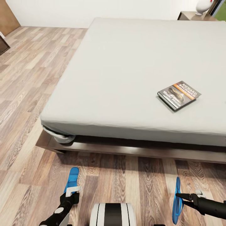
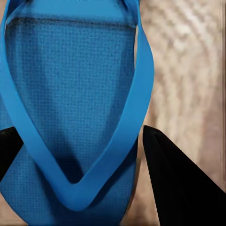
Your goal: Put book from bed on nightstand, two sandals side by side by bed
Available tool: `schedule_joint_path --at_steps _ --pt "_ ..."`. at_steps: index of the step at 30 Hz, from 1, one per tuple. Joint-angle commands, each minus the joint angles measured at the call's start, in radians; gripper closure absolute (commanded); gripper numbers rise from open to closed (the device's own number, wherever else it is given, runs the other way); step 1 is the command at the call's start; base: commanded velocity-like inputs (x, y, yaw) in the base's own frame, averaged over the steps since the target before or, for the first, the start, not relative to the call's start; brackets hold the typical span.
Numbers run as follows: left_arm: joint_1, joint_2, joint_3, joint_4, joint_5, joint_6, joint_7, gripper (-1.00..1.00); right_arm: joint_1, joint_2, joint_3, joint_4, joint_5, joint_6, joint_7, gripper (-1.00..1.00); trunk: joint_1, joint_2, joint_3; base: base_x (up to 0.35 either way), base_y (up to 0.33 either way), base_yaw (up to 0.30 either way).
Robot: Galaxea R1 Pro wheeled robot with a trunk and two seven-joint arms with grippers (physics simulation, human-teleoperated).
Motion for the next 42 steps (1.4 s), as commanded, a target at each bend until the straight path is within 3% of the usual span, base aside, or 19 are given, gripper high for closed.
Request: schedule_joint_path --at_steps 1,11,17,30,36,42 --pt "0.000 0.000 0.010 0.002 -0.011 -0.003 0.001 1.00 0.000 0.000 0.000 0.000 -0.003 0.006 0.000 1.00 0.000 0.000 0.003 0.000 0.000 0.000" --pt "0.000 0.000 0.010 0.002 -0.011 -0.003 0.001 1.00 0.000 0.000 0.000 0.000 -0.003 0.006 -0.001 1.00 -0.001 0.000 0.007 0.000 0.000 0.000" --pt "0.000 0.000 0.010 0.002 -0.011 -0.004 0.001 1.00 0.000 0.000 0.000 0.000 -0.003 0.006 -0.001 1.00 -0.004 0.002 0.030 0.000 0.000 0.000" --pt "0.000 0.000 0.010 0.002 -0.012 -0.004 0.003 1.00 0.000 0.000 0.000 0.000 -0.003 0.006 0.000 1.00 -0.004 0.002 0.030 0.000 0.000 0.000" --pt "0.000 -0.001 0.010 -0.015 -0.012 -0.001 0.005 1.00 0.000 0.000 0.000 0.000 -0.003 0.006 0.000 1.00 -0.001 0.001 0.011 0.000 0.000 0.000" --pt "0.000 -0.004 0.009 -0.078 -0.013 0.116 0.006 1.00 0.000 0.000 0.000 0.000 -0.003 0.006 0.000 1.00 -0.001 0.001 0.011 0.000 0.000 0.000"
